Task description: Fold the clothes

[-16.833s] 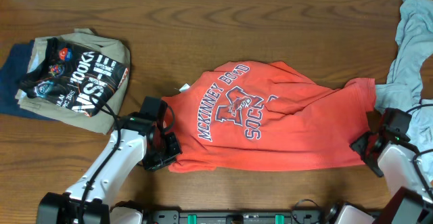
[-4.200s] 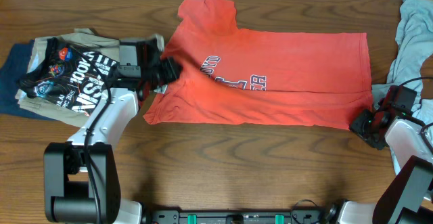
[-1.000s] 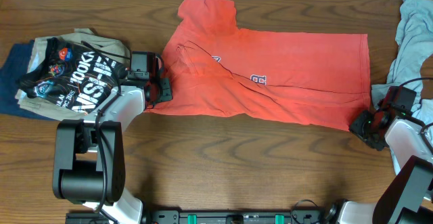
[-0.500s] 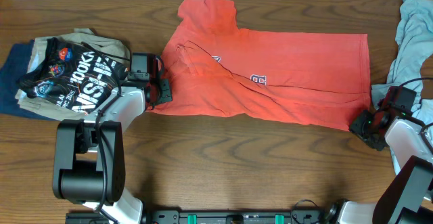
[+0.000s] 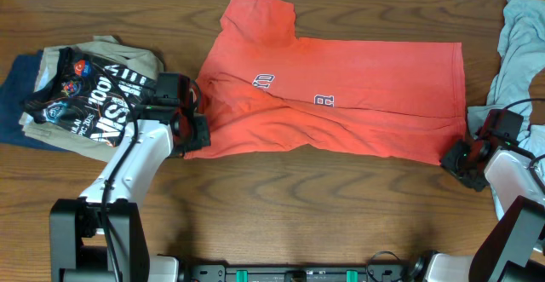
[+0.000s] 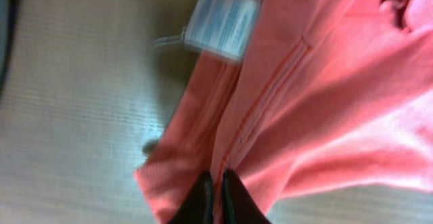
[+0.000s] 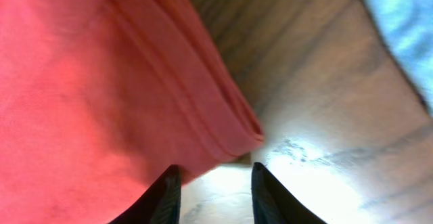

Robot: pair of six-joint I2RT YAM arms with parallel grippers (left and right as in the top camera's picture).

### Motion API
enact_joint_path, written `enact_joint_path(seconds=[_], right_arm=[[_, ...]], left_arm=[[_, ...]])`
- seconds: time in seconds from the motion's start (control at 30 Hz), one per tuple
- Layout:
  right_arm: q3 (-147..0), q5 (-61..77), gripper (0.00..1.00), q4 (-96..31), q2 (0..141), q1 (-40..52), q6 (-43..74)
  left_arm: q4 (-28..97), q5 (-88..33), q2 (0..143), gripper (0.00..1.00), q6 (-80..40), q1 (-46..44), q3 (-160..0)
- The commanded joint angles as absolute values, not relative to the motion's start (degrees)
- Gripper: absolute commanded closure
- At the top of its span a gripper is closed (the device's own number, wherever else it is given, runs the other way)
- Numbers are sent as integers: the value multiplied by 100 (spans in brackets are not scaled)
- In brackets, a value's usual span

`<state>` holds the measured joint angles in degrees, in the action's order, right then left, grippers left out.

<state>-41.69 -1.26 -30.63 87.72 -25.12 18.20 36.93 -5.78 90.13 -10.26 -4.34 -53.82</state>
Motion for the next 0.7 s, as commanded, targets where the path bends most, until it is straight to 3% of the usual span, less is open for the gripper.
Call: enact_joint_path(seconds=[0.0, 0.33, 0.67], right_arm=[[-4145, -473, 69, -3100, 8777, -2515, 1804], [-4145, -451, 68, -3105, 8777, -2779, 1920], [-4145, -432, 67, -3109, 8777, -2814, 1927]], left_arm=[[3898, -484, 9002, 94, -1011, -440, -5363], [4431, 1033, 9002, 94, -1566, -429, -5330], [4497, 1743, 9002, 94, -2241, -414, -5146]])
